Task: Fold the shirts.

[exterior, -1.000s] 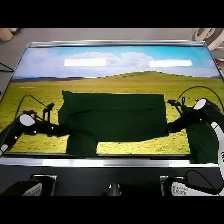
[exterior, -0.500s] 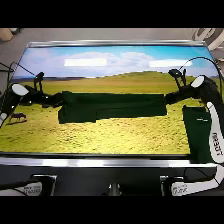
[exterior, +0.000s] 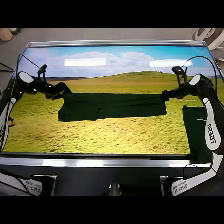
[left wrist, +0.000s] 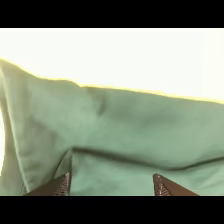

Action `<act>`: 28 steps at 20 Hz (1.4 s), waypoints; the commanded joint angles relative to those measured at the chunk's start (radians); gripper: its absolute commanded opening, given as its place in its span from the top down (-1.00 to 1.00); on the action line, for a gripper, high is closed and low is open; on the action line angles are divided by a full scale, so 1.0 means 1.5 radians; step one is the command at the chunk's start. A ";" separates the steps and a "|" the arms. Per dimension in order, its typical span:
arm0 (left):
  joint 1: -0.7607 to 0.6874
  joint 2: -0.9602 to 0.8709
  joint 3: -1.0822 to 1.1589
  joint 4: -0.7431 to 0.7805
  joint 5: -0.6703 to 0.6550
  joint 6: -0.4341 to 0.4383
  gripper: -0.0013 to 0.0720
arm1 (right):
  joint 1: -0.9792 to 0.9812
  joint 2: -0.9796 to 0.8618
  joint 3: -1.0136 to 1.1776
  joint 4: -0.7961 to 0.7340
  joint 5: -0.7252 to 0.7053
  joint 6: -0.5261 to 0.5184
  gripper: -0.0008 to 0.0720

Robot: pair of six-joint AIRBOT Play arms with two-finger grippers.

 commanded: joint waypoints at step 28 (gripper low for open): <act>-0.408 -0.204 0.047 -0.585 0.199 0.141 0.92 | 0.000 0.349 0.003 0.351 0.263 0.011 0.90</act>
